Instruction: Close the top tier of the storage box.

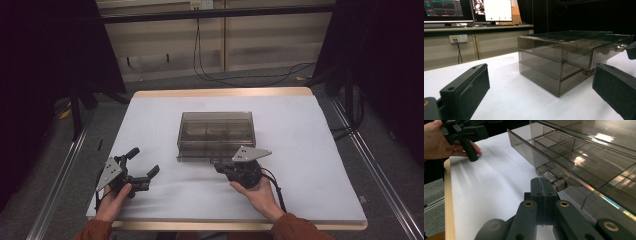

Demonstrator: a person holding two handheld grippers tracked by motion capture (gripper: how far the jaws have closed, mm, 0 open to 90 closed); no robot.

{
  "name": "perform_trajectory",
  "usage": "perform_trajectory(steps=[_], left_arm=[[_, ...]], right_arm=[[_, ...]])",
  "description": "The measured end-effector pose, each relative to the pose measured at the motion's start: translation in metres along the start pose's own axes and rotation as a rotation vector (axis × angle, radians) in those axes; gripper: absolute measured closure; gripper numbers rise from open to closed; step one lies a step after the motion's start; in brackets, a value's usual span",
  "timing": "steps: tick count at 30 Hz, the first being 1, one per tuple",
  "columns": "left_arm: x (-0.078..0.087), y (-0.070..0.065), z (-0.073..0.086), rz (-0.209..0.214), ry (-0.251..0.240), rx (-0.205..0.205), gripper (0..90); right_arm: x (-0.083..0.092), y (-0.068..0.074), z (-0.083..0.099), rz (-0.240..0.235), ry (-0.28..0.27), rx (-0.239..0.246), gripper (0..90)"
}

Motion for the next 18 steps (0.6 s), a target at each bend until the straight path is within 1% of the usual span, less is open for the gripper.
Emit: perform_trajectory(steps=[18], left_arm=[[-0.0001, -0.0003, 0.0, 0.0, 0.0, 0.003, 0.9]], right_arm=[[-0.0027, -0.004, -0.0036, 0.01, -0.012, 0.001, 90.0]])
Point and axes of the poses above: each handheld gripper's, and its own axes: x roughly backward along the jaws, z roughly out of its underside, y roughly to its left, the point moved 8 cm from there along -x, roughly forward along the jaws, and after that the axes turned 12 degrees about -y, right-handed, at the moved point
